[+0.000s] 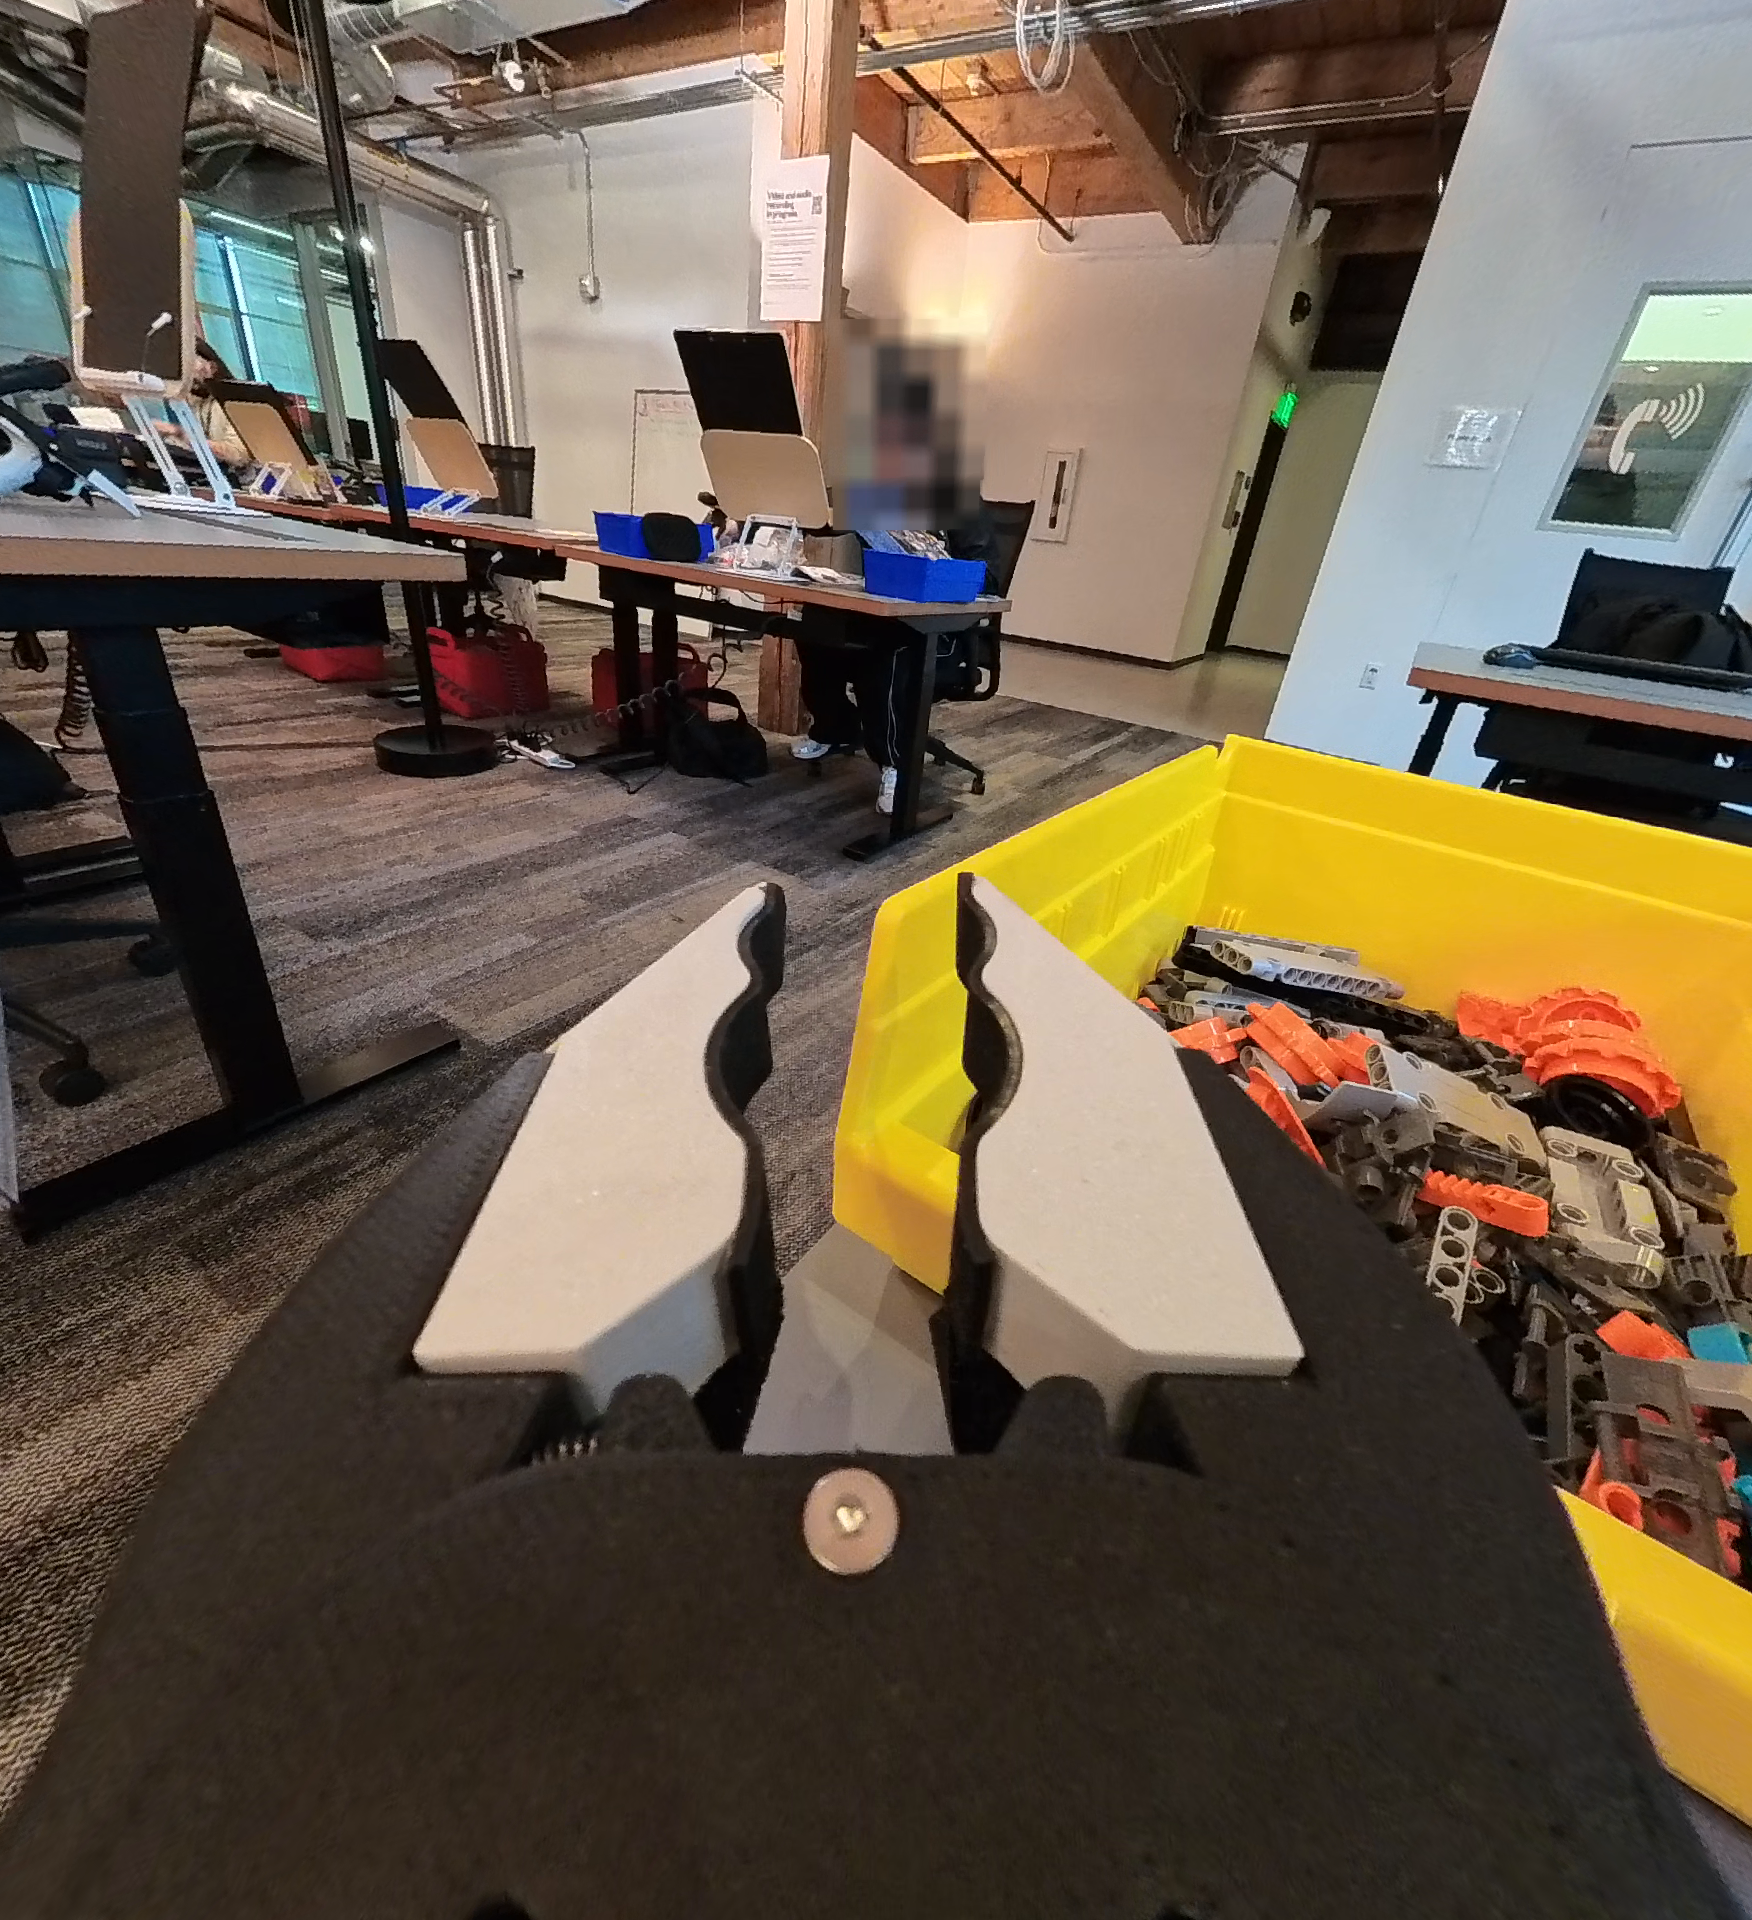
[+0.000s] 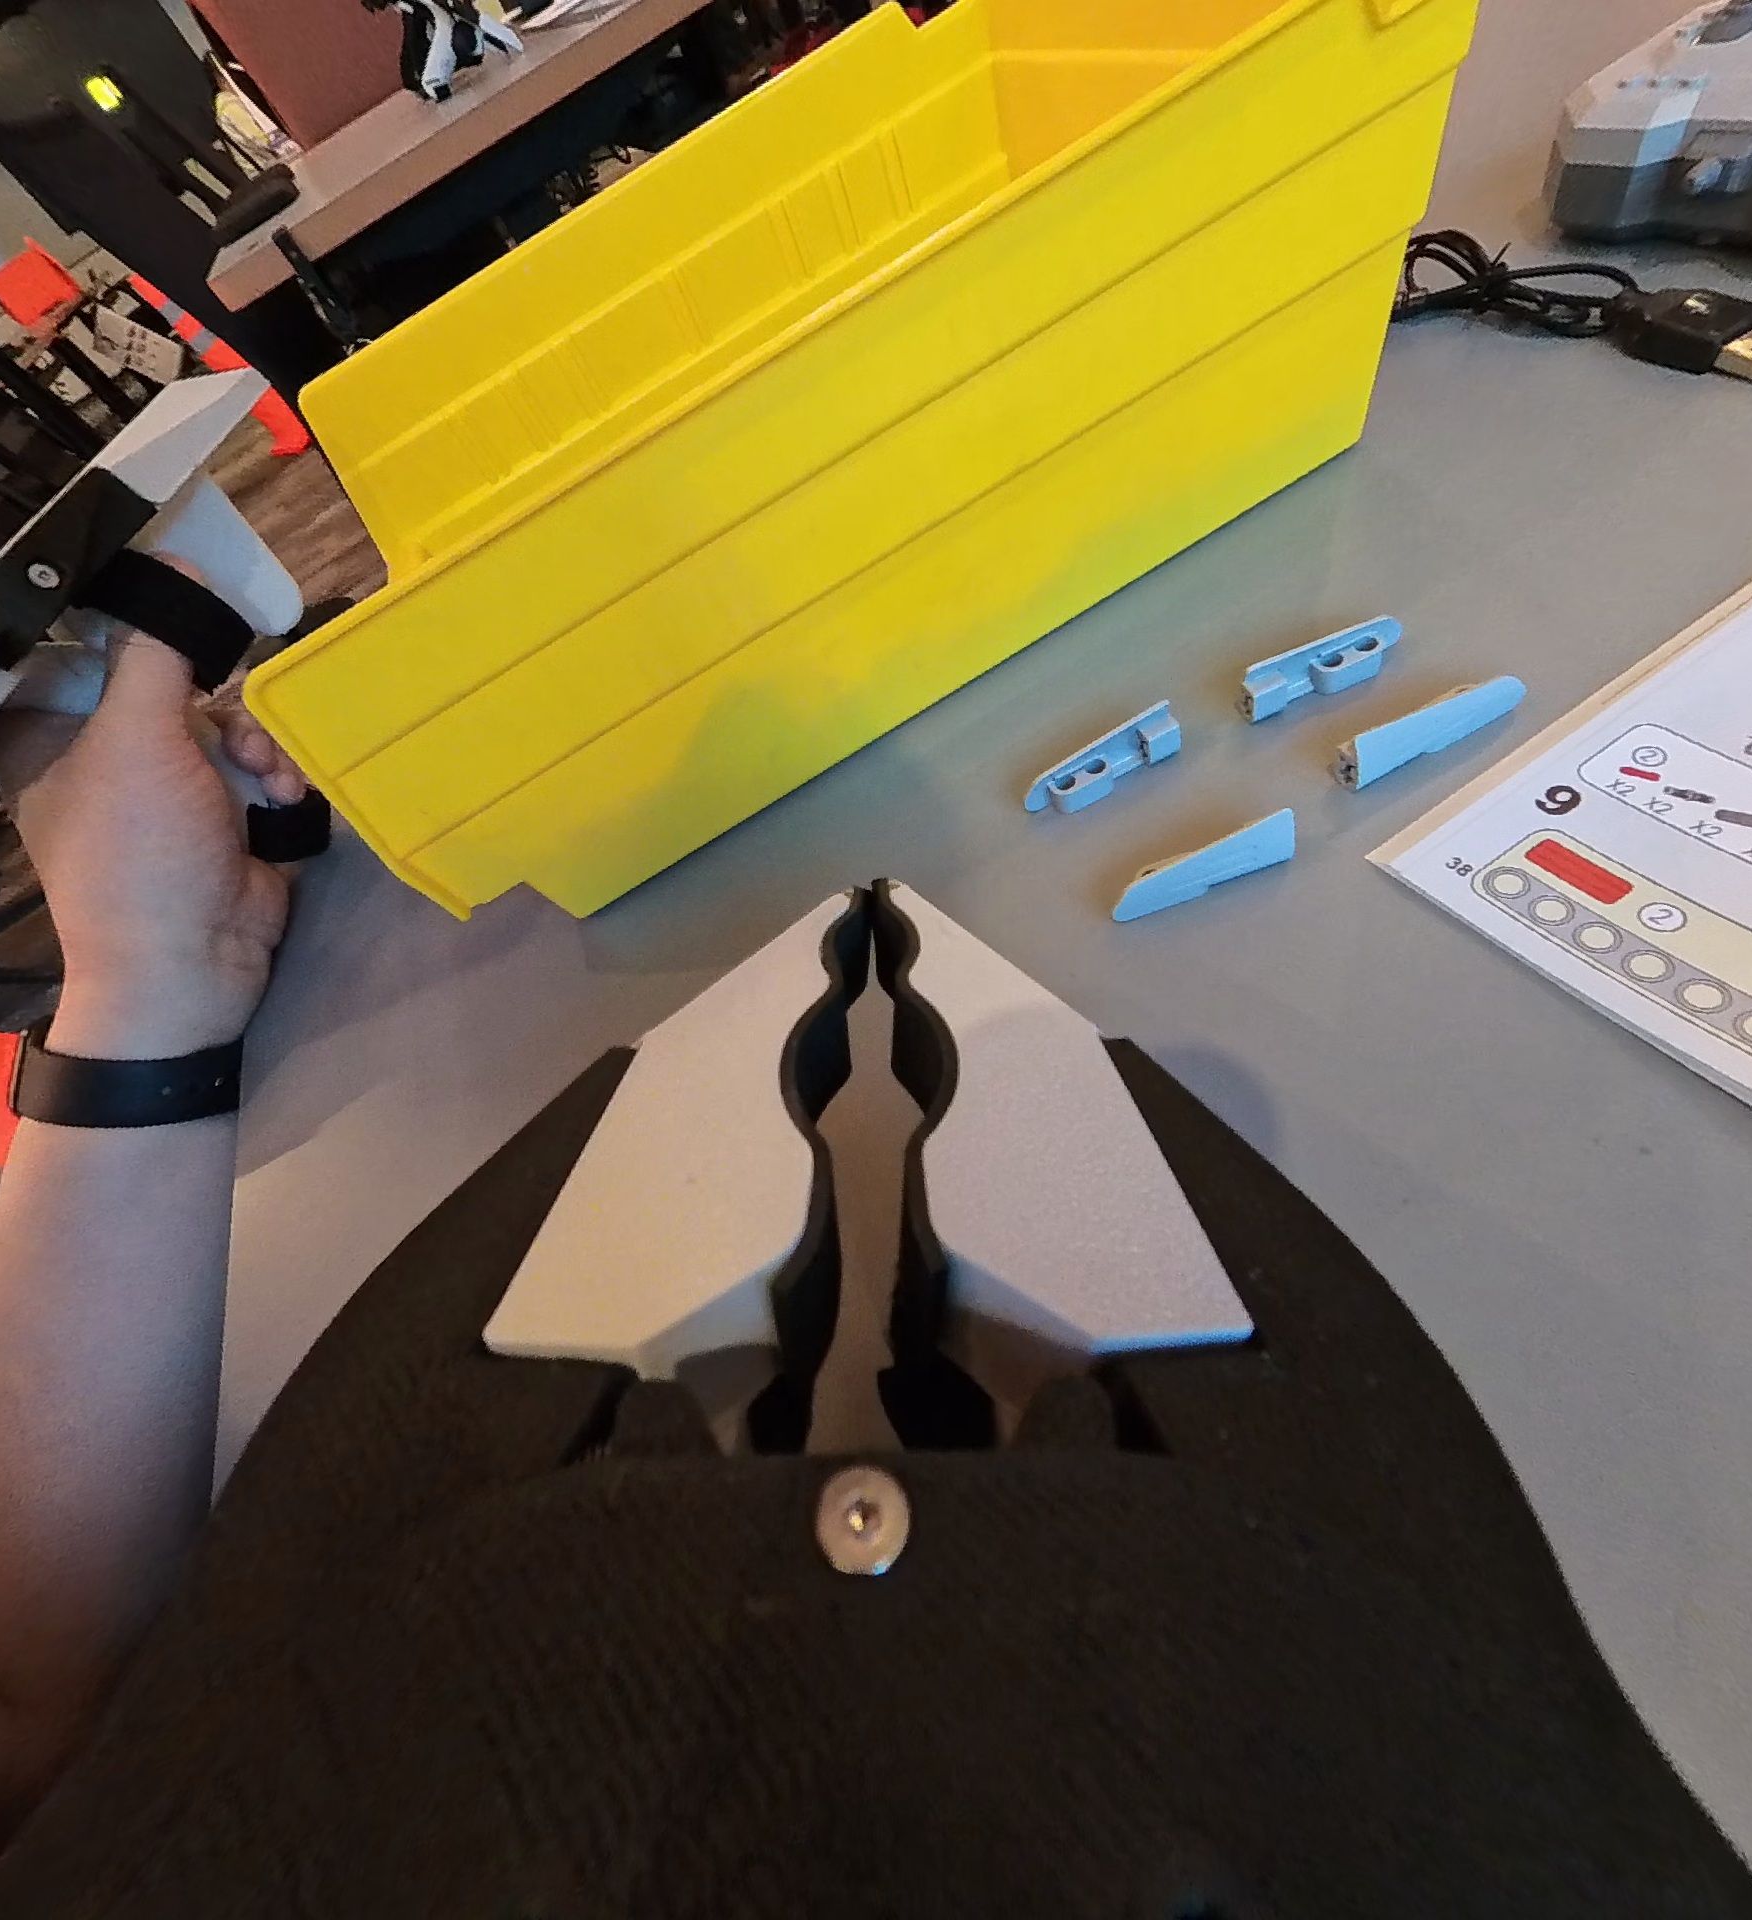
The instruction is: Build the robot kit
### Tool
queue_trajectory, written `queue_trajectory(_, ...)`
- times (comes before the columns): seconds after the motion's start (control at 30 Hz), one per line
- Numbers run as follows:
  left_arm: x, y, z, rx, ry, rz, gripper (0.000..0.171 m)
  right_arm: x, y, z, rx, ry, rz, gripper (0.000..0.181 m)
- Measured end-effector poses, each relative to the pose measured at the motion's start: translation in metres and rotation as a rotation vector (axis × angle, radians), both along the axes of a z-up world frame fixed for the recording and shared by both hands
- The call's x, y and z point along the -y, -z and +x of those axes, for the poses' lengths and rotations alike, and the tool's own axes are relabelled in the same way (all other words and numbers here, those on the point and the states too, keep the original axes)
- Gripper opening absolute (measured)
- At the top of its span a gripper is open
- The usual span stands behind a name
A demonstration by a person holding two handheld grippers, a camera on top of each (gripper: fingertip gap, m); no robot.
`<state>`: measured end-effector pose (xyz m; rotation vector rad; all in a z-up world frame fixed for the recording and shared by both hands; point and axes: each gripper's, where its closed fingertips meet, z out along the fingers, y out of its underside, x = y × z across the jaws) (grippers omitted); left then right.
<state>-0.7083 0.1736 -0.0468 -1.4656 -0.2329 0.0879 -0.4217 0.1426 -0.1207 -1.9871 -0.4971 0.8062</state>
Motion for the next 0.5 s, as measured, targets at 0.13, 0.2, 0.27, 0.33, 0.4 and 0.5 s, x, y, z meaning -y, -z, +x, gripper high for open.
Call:
queue_trajectory(0.13,0.0002,-0.0003,0.0001,0.002,0.002,0.003,0.031,-0.0005,0.0005,0.0003,-0.002,0.002,-0.005,0.0)
queue_trajectory(0.2,0.0002,-0.0004,0.0002,0.001,0.002,0.004,0.03,-0.0003,0.0004,0.0002,0.0,0.001,-0.003,0.0)
queue_trajectory(0.27,0.0001,-0.0004,0.0005,0.001,0.003,0.004,0.031,0.0,-0.0003,0.0001,-0.001,0.0,0.002,0.0)
queue_trajectory(0.33,0.0,-0.0004,0.0008,0.0,0.004,0.003,0.031,0.0003,-0.0008,0.0001,-0.002,-0.001,0.006,0.0)
queue_trajectory(0.4,-0.0004,-0.0002,0.0012,-0.001,0.005,0.001,0.031,0.0013,-0.0012,-0.0001,-0.001,-0.007,0.011,0.0)
queue_trajectory(0.5,-0.001,0.0002,0.0017,-0.003,0.006,-0.003,0.031,0.0022,-0.0011,-0.0003,0.009,-0.011,0.018,0.0)
